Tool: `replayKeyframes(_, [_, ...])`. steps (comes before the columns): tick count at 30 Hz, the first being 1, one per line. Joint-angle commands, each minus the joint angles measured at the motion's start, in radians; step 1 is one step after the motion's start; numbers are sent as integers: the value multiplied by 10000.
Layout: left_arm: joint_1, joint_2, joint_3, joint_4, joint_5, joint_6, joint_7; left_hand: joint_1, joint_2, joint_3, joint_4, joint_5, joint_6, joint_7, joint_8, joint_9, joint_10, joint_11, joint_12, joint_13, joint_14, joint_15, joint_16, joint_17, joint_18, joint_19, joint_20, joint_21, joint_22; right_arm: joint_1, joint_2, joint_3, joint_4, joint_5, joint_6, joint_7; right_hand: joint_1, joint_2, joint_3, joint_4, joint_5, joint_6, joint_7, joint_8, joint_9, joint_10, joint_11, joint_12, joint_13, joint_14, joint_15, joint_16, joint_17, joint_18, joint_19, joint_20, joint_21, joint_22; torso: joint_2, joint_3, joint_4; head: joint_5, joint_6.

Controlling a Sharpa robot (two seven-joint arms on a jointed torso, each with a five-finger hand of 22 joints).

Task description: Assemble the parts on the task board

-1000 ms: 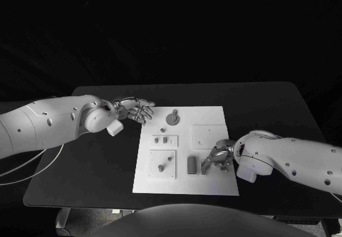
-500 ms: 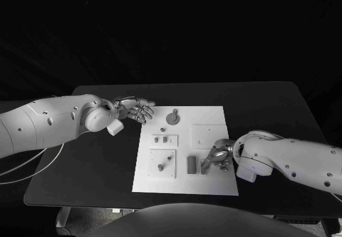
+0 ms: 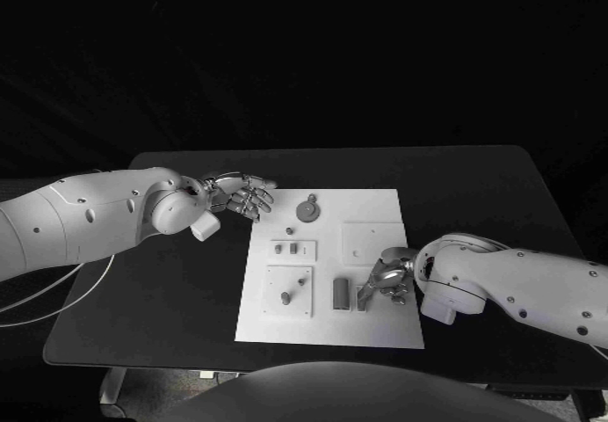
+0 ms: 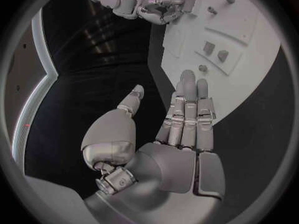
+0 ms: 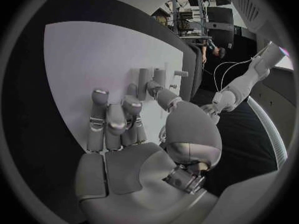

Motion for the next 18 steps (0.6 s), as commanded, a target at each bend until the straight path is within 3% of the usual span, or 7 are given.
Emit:
replayKeyframes(1, [17, 22, 4, 9, -46, 158, 12, -14, -20, 43, -43, 20, 33, -4, 66, 6, 71, -2, 24, -16, 49, 9, 6, 0, 145, 64, 31, -44, 17, -21, 23, -7, 49, -171, 149, 322, -222, -265, 63, 334, -20, -162, 59, -69, -17, -38, 18, 60, -16, -78, 4, -51, -35, 135, -23, 27, -21, 166, 0, 3, -1, 9, 0])
replayKeyframes(5, [17, 23, 4, 3, -49, 155, -3, -15, -21, 42, -43, 20, 32, -3, 65, 6, 71, -1, 24, -16, 49, 9, 6, 0, 145, 65, 31, -45, 17, -22, 4, -7, 68, -170, 149, 446, -560, -494, 66, 804, -31, -217, 71, -98, -27, -75, 29, 71, -15, -96, 8, -55, -50, 135, -34, 20, -39, 173, 2, 3, -1, 20, 0])
replayKeyframes(9, [17, 23, 4, -3, -50, 154, -25, -17, -20, 42, -43, 20, 31, -2, 65, 6, 71, -1, 24, -17, 49, 9, 6, 0, 144, 65, 32, -45, 18, -22, -16, -7, 98, -144, 183, 512, -793, -622, 17, 1035, -38, -235, 79, -103, -26, -106, 30, 81, -8, -134, 11, -63, -84, 135, -60, 17, -48, 182, -2, 5, 2, 26, 0])
replayKeyframes(18, [17, 17, 4, -24, -50, 176, -65, -23, -23, 41, -43, 20, 27, -1, 63, 5, 70, 0, 23, -18, 48, 10, 6, 0, 143, 65, 33, -47, 19, -22, -105, -6, 127, -123, 150, 601, -1169, -681, -35, 1363, -36, -247, 76, -102, -18, -139, 26, 100, -1, -146, 7, -50, -56, 135, -89, 3, -54, 190, 1, 6, -4, 45, 0])
